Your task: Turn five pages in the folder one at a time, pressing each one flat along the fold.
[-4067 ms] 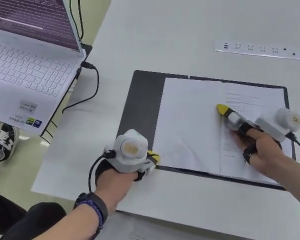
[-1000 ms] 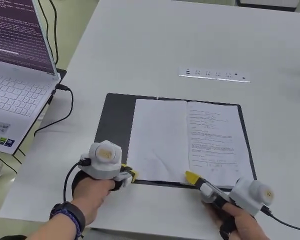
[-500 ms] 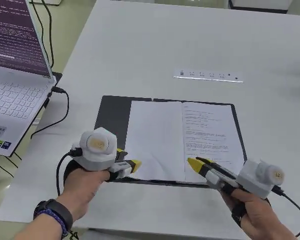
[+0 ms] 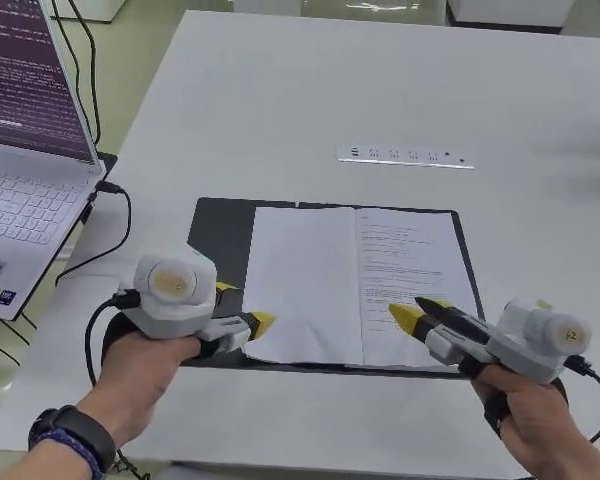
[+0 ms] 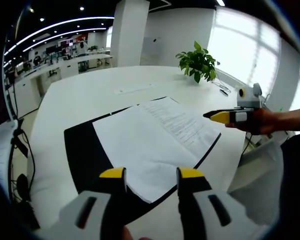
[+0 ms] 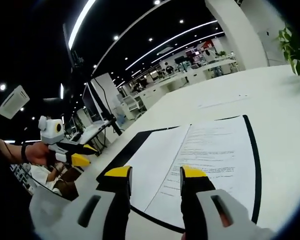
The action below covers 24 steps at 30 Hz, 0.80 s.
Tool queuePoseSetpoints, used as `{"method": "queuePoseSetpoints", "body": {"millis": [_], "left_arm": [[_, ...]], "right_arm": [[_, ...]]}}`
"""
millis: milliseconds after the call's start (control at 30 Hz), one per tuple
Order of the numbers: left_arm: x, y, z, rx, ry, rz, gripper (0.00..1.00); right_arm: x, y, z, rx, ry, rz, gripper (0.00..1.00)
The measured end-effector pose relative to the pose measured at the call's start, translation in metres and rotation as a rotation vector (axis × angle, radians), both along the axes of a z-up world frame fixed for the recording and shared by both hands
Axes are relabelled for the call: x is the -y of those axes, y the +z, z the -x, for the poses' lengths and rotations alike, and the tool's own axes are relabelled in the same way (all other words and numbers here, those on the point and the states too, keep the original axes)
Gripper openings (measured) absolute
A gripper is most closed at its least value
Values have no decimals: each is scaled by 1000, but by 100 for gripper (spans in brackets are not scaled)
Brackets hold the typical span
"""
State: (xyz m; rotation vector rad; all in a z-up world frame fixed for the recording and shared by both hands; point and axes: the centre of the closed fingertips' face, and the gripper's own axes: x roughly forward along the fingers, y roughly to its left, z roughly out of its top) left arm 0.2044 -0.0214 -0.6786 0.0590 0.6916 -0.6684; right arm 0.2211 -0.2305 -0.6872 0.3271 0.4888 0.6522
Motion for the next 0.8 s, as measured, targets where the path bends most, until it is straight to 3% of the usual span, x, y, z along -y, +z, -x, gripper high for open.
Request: {"method": "queuePoseSetpoints", "body": {"millis": [333,533,633,700,800], "left_arm": [[-9,14,6,57,7,-18,47],[-13,14,21,65,23,-21,52],[-16,12,27,66,30,-44,54],[-18,9,30,61,38,-43,56],[-18,8,35,58,42,-44,58]], "right_arm": [[18,3,18,18,-15,56,42],[19,-3,35,23,27,126,48],[19,-4,42,16,37,129,56],[21,-8,47,14,55,165,56],[22,-12,51,6,64,173,56]]}}
